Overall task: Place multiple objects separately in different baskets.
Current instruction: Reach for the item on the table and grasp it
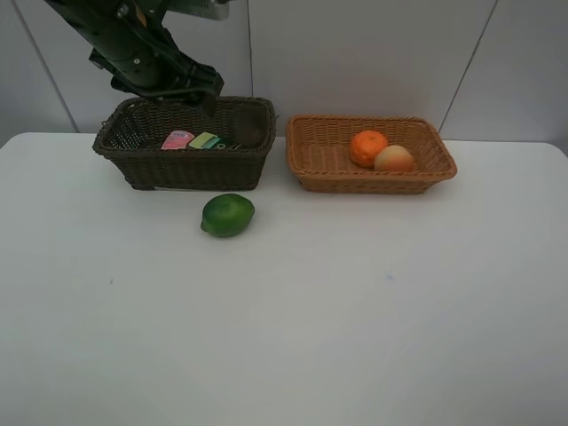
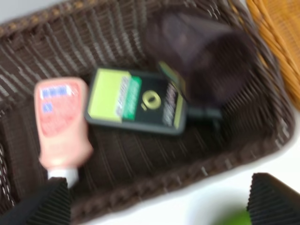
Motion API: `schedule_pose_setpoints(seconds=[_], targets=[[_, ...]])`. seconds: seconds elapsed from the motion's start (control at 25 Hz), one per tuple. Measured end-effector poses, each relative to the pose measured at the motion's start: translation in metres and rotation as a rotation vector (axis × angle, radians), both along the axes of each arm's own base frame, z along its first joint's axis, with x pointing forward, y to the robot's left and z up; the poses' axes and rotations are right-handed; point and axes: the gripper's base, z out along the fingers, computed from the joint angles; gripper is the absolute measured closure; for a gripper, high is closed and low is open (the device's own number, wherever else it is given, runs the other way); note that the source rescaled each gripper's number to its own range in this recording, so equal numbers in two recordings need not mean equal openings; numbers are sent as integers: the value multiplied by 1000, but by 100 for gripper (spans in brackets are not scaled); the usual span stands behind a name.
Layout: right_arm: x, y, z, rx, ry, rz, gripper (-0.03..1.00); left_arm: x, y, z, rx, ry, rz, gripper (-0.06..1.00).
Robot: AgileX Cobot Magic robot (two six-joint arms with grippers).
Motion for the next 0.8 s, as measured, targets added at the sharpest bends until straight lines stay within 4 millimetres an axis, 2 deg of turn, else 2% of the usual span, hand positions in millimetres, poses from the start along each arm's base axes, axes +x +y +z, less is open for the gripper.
schedule_pose_setpoints(seconds=[0.2,0.44,0.6,0.8], targets=[[0,0,0,0,0,0,-3,-28,-7,1,68,107,-62,-3],[0,0,0,0,0,0,-3,-56,-25,-7,126,300,-164,-3],[0,0,0,0,0,0,-3,-65,-29,-10,113,385,-192,-3],[0,0,0,0,0,0,-3,-67,-29,-10,109,404,-212,-3]])
